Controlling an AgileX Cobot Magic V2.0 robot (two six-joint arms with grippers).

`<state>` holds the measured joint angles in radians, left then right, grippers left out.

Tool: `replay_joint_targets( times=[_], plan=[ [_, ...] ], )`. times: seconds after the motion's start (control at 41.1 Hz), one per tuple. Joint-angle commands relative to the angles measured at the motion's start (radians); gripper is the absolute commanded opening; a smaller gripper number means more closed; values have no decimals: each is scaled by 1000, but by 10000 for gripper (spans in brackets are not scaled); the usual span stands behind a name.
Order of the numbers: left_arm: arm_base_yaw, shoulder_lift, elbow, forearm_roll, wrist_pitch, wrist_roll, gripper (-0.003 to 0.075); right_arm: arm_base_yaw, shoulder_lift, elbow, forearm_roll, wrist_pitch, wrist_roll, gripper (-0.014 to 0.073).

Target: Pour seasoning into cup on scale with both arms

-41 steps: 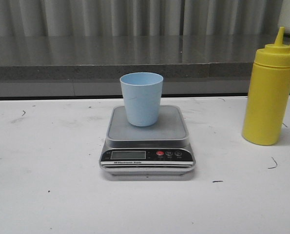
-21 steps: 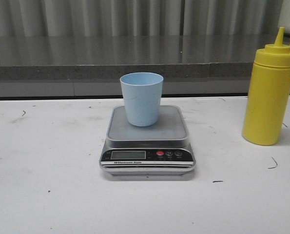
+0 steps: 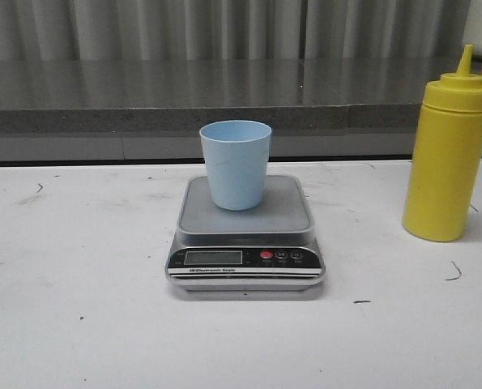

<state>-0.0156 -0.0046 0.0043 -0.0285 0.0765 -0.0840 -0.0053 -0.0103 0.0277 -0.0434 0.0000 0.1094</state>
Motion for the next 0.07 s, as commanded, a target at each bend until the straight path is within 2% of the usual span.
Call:
replay_joint_targets(
  times=[0.0,0.049],
  plan=[
    [-10,-17,24,-8,-87,-4,-20,-6,-17,-6,-9,-88,2,-67],
    [-10,-17,24,-8,-87,-4,-20,-6,-17,-6,-9,-88,2,-67]
  ],
)
